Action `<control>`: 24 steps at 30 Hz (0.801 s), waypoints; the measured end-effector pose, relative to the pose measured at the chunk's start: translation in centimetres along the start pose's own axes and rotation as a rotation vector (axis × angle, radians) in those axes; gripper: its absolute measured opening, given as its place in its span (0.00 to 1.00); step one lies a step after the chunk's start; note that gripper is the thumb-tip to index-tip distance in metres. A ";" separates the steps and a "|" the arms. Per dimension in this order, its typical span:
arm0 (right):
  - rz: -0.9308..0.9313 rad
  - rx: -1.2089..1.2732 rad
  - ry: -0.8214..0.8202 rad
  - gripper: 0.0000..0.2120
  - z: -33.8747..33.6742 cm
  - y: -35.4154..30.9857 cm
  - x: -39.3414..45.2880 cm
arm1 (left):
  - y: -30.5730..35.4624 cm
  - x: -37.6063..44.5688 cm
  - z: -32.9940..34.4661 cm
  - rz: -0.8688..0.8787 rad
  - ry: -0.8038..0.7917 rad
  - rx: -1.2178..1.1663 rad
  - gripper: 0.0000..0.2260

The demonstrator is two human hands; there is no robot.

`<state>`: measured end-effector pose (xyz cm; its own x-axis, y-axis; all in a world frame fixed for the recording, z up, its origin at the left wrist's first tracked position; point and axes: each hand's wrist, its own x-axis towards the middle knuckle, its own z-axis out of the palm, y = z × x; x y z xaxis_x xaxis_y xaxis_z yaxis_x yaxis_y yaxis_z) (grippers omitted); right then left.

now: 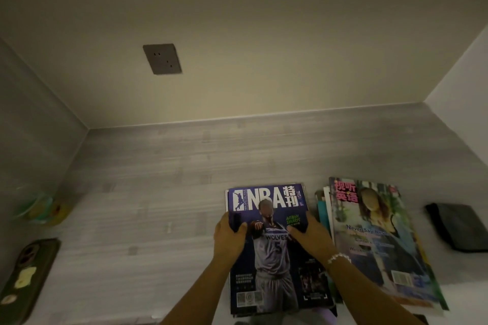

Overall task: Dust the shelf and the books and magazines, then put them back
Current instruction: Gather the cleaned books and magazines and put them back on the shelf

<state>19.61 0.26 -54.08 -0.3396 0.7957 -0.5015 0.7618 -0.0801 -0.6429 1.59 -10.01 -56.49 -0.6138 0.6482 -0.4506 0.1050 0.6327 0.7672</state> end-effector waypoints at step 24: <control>0.009 0.150 -0.048 0.31 -1.1 1.5 0.2 | -0.1 -0.1 -0.6 -0.188 -0.011 -0.368 0.06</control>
<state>21.28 0.97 -54.49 -0.3622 0.7650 -0.5325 0.6752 -0.1785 -0.7157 1.21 -10.35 -56.23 -0.5870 0.5417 -0.6017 -0.2959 0.5482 0.7822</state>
